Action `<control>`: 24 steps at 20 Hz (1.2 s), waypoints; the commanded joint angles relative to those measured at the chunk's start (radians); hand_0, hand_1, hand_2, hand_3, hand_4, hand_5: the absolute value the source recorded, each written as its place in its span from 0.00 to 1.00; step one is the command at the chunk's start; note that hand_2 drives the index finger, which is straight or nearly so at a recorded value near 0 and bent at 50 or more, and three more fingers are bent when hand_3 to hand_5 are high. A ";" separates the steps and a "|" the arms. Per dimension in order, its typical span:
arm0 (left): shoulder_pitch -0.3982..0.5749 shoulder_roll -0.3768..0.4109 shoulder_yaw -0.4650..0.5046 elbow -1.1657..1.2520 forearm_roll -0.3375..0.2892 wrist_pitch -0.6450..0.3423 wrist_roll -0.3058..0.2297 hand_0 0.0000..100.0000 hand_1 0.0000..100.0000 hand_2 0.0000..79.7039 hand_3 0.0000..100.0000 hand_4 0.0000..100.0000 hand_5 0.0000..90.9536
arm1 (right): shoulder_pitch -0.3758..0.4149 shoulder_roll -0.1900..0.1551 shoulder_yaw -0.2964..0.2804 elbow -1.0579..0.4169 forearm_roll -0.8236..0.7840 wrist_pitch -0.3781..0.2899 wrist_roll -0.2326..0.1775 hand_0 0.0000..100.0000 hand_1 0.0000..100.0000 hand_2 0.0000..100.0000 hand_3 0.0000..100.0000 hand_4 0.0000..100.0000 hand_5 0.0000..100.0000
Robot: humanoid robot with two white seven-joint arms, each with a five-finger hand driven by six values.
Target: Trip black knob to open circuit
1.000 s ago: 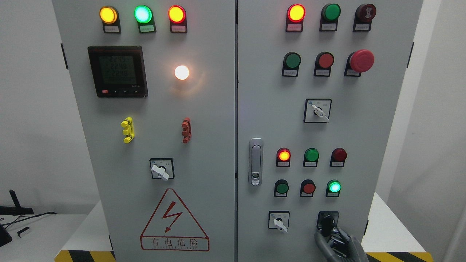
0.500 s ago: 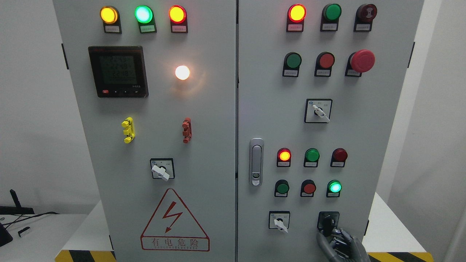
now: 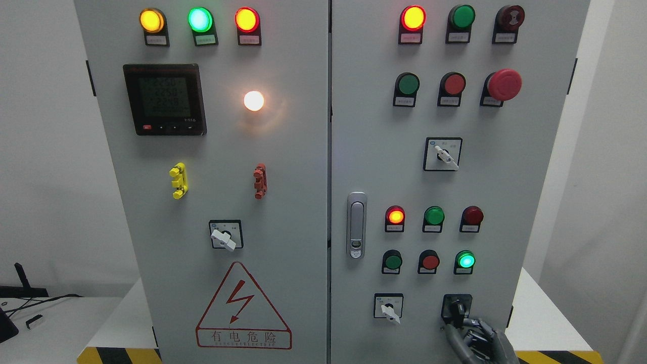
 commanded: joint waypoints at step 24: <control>0.000 0.000 0.000 0.000 -0.031 -0.001 0.001 0.12 0.39 0.00 0.00 0.00 0.00 | 0.183 -0.014 -0.133 -0.114 -0.013 -0.009 0.031 0.39 0.46 0.48 0.72 0.65 0.64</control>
